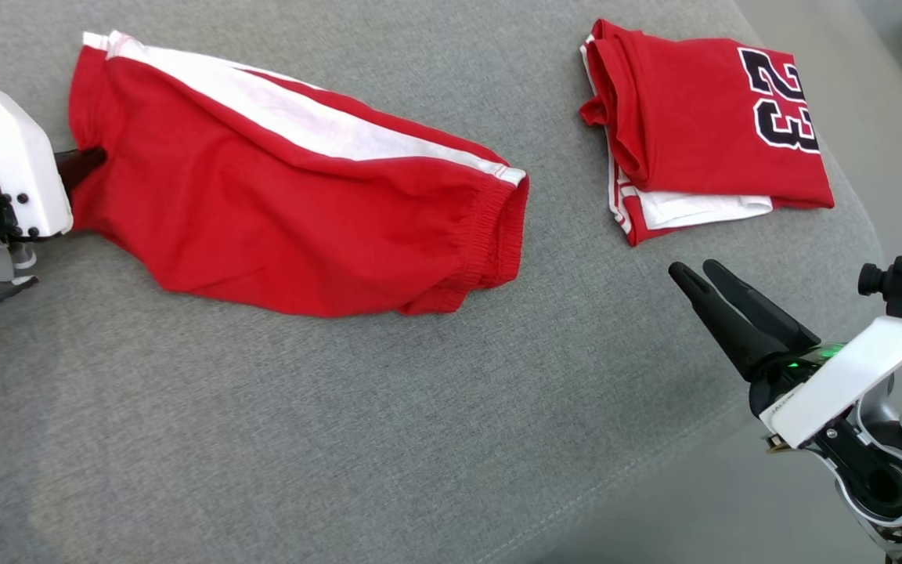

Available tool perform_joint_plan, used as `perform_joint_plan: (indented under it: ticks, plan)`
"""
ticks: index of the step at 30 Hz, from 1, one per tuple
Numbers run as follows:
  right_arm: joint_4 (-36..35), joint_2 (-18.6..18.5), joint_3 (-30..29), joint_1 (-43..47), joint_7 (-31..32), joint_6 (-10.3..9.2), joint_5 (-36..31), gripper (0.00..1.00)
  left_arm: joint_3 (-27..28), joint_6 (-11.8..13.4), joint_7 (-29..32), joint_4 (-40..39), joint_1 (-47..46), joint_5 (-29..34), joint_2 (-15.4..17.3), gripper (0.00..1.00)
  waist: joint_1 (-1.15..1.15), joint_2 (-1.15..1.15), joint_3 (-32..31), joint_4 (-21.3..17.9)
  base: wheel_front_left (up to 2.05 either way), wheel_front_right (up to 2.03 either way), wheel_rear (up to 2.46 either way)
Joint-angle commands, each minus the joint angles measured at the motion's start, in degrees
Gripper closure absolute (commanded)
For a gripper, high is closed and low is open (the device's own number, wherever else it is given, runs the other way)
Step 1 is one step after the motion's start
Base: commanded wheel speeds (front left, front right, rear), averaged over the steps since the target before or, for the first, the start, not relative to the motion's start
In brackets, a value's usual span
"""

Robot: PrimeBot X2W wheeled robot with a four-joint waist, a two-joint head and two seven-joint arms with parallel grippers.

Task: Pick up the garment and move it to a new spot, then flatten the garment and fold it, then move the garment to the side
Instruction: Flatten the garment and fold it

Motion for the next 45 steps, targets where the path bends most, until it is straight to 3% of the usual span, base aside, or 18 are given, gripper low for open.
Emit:
perform_joint_plan:
  ticks: [1,8,19,27,37,40,41,45]
  plan:
    - [-0.2,0.7,-1.4,0.9,0.9,0.01,-1.3,0.00,0.2,0.0,-0.6,-0.2,1.1,-0.6,-0.1,1.00,0.00,0.00,-1.0,0.8,0.00,0.00,0.00]
    - [-1.3,3.9,-6.4,4.2,5.7,0.02,-5.2,0.00,0.9,0.0,-1.1,0.0,4.4,-3.7,-1.1,1.00,0.00,0.00,-5.5,5.5,0.00,0.00,0.00]
    - [-4.4,10.7,-17.0,10.5,16.3,0.02,-13.3,0.00,2.0,0.0,-6.0,0.1,14.5,-7.9,-4.6,1.00,0.00,0.00,-14.9,16.7,0.00,0.00,0.00]
    - [-8.3,16.4,-23.8,14.7,23.6,0.01,-18.8,0.00,2.5,1.6,-9.2,-3.0,20.6,-9.1,-4.1,1.00,0.00,0.00,-18.4,22.0,0.00,0.00,0.00]
    - [-12.7,21.9,-28.7,17.0,30.1,0.01,-23.1,0.00,2.4,2.7,-13.3,-7.7,24.8,-8.3,-3.6,1.00,0.00,0.00,-19.2,24.4,0.00,0.00,0.00]
    - [-13.7,23.1,-29.3,17.1,31.6,0.01,-24.1,0.00,2.6,2.7,-14.4,-8.1,25.1,-8.0,-3.7,0.43,0.00,0.00,-19.2,24.7,0.00,0.00,0.00]
    - [-14.1,23.5,-29.6,17.1,32.1,0.01,-24.3,0.00,2.6,2.7,-14.4,-8.1,25.2,-7.9,-3.8,0.00,0.00,0.00,-19.3,24.7,0.00,0.00,0.00]
    - [-14.8,24.4,-30.6,17.4,33.4,0.01,-25.3,0.00,2.2,2.8,-14.9,-8.3,25.1,-7.0,-3.2,0.00,0.00,0.00,-19.4,24.7,0.00,0.00,0.00]
